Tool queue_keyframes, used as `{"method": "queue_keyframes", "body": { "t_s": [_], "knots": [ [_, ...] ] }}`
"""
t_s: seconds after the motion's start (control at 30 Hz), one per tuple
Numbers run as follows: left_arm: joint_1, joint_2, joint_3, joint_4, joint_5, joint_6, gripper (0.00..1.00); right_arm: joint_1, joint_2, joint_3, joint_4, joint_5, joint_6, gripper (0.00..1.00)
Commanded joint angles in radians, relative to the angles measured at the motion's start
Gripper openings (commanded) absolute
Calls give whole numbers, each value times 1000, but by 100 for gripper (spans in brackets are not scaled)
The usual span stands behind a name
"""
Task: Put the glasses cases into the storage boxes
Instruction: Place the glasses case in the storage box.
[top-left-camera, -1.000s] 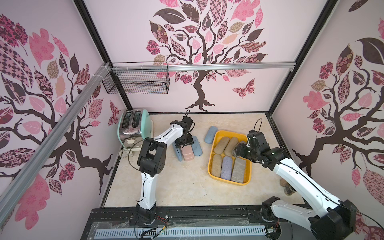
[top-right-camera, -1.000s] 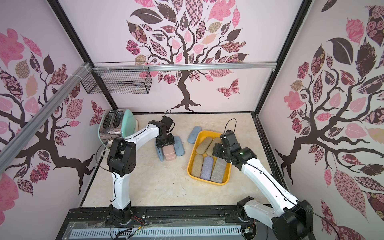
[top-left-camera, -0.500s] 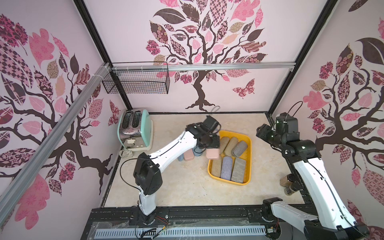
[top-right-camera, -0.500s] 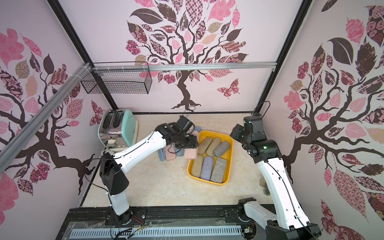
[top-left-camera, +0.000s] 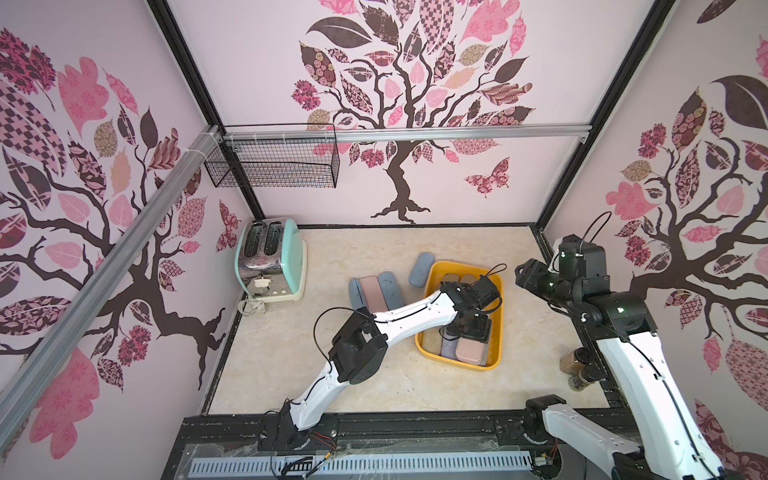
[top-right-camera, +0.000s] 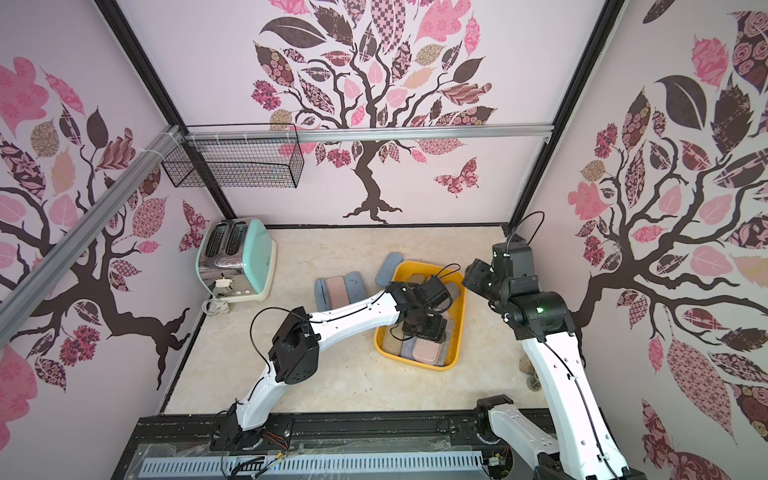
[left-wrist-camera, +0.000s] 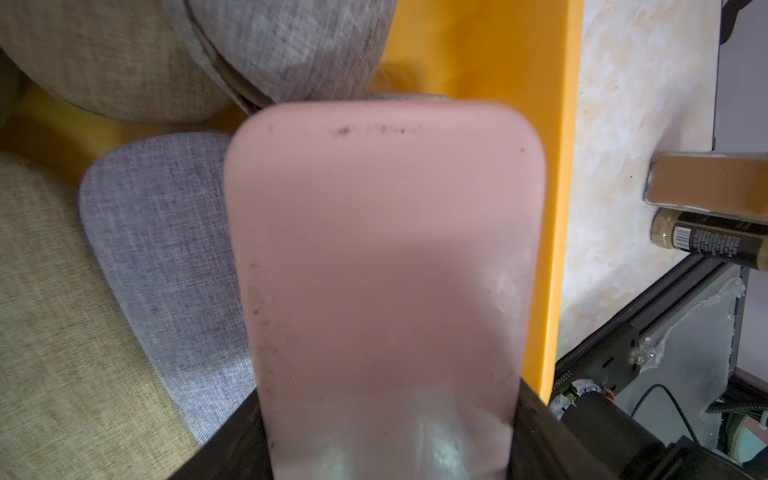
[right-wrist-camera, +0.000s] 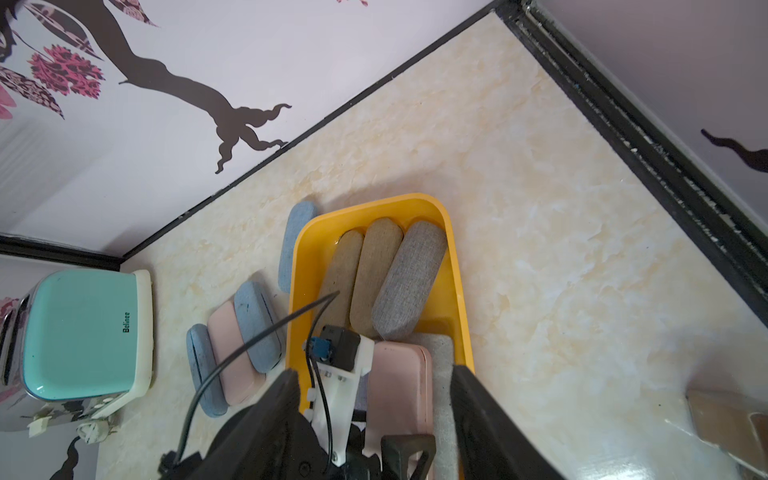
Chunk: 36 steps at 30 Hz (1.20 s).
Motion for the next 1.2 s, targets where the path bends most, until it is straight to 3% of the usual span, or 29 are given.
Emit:
{"method": "queue_keyframes", "body": {
  "t_s": [0.0, 0.4, 0.7, 0.97, 1.17],
  "knots": [
    [-2, 6, 72, 9, -6, -10, 61, 1, -16, 8, -34, -30, -10, 61],
    [-35, 51, 64, 45, 28, -46, 75, 1, -32, -3, -35, -22, -14, 62],
    [-34, 8, 91, 66, 42, -28, 82, 1, -37, -1, -31, -25, -17, 64],
    [-21, -63, 93, 33, -35, -4, 81, 1, -32, 24, -36, -24, -18, 64],
    [13, -197, -30, 36, -85, 9, 74, 1, -35, -7, -30, -54, -17, 58]
  ]
}}
